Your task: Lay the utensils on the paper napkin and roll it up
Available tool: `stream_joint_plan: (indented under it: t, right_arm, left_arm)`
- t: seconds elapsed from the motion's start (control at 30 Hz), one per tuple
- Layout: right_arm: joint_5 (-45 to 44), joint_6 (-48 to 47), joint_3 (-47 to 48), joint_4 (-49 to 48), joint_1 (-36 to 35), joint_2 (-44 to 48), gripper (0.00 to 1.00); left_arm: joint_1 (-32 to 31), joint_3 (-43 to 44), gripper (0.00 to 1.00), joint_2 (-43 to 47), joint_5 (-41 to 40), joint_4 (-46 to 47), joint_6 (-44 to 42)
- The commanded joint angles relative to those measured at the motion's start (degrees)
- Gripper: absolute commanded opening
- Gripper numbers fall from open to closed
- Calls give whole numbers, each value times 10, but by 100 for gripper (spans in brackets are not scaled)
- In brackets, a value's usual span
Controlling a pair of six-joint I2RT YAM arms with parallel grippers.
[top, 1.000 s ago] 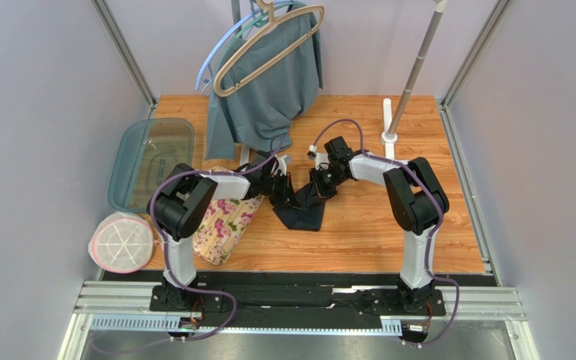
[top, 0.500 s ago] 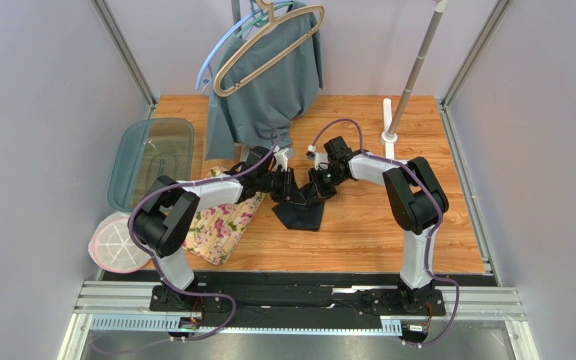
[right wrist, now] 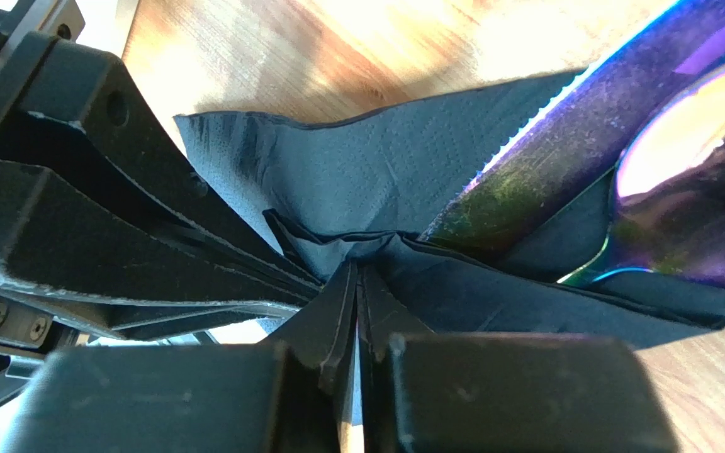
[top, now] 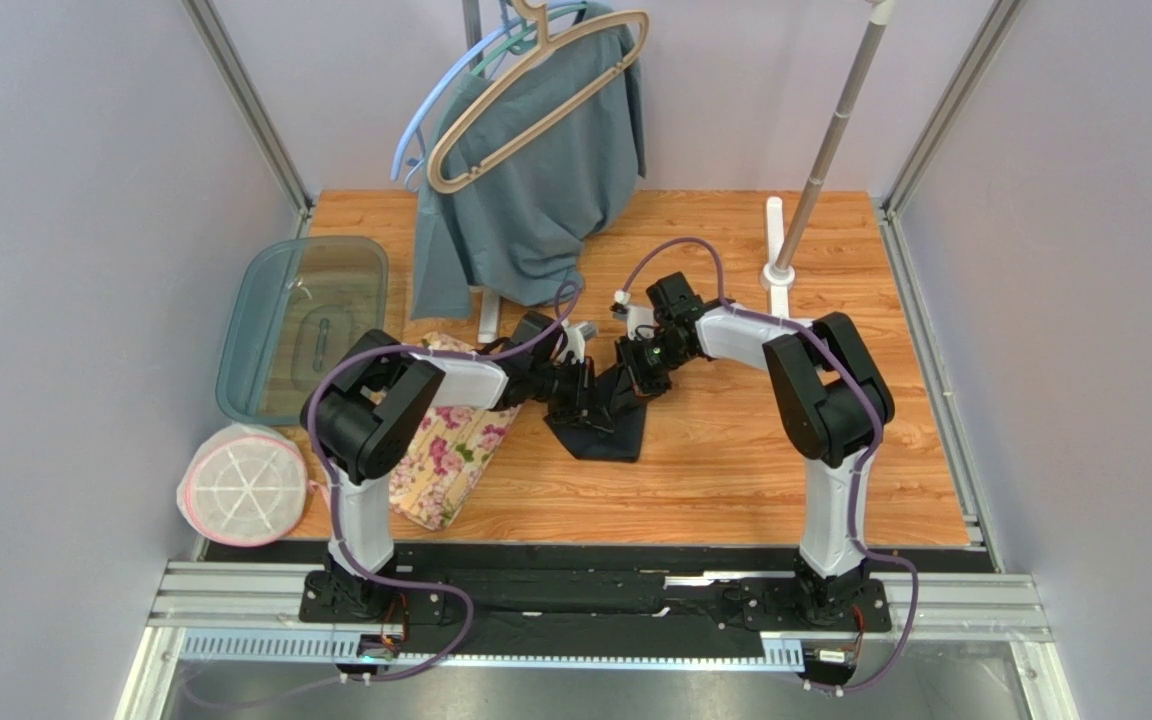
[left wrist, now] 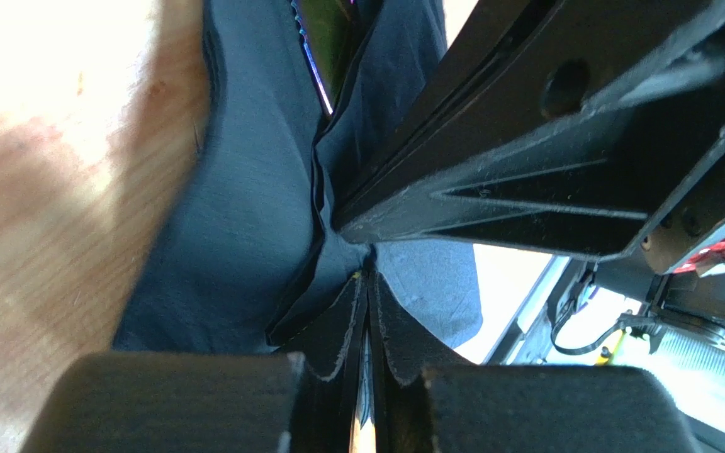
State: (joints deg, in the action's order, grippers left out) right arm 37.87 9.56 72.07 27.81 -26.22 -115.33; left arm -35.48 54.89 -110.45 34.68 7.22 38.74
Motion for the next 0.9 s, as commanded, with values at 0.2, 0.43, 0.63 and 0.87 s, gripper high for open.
stream_joint_plan:
  t: [0.2,0.43,0.63,0.87]
  right_arm:
    - [-39,14,43,37,1,72,13]
    - [-86,14,40,43,-10,56,8]
    - [-127,-1,41,50,-26,29,6]
    - [-154,-24,32,34,-38,-10,5]
  left_arm:
    - [8,4,4,-26,-65,-32,-11]
    - [8,8,4,-19,-65,-37,-16]
    - [8,7,4,-17,-65,-37,-14]
    - [8,9,6,-16,-63,-34,-16]
